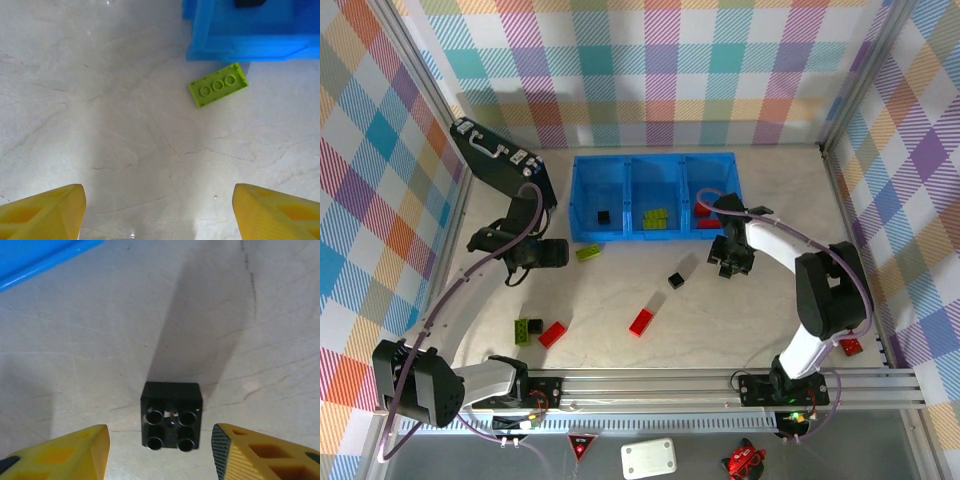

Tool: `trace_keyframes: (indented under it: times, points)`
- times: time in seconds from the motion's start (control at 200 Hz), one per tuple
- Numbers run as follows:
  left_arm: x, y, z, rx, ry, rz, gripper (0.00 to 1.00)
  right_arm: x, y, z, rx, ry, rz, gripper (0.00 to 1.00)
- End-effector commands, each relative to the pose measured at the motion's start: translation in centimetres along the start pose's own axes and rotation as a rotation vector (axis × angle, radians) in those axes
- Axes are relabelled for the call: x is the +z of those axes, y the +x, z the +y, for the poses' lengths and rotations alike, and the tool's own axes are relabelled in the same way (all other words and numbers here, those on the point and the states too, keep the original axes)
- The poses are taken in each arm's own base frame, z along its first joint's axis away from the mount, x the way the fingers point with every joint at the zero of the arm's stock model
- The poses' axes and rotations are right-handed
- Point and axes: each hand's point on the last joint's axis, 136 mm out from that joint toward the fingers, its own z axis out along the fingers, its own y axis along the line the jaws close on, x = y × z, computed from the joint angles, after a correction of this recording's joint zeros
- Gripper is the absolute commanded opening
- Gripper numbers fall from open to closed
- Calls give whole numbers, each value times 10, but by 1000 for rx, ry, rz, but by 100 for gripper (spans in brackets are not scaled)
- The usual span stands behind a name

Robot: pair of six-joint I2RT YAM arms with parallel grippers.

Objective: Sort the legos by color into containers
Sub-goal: Pick up the lego from the middle-right of the table.

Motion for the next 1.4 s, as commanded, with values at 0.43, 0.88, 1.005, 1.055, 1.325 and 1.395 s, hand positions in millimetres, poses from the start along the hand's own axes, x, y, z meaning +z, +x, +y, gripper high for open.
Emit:
trace_keyframes:
  times: [0.43, 0.88, 1.005, 1.055, 1.325, 1.395]
  points:
    - [-3, -15, 9, -29, 17, -65, 77, 20, 0, -7, 20, 96, 12, 50]
    - [-2, -16, 8, -38, 32, -60, 76, 9, -1, -3, 2, 77, -10, 37]
    - [-2, -16, 8, -39, 36, -60, 76, 2, 0, -1, -9, 72, -21, 37]
    - [-2, -16, 8, -39, 36, -60, 76, -2, 0, 1, -17, 68, -28, 37]
    - [-2, -16, 7, -40, 45, -56, 76, -29, 4, 35, -88, 10, -67, 37]
    - [-2, -16, 6, -40, 47, -57, 76, -37, 5, 50, -116, -7, -80, 36]
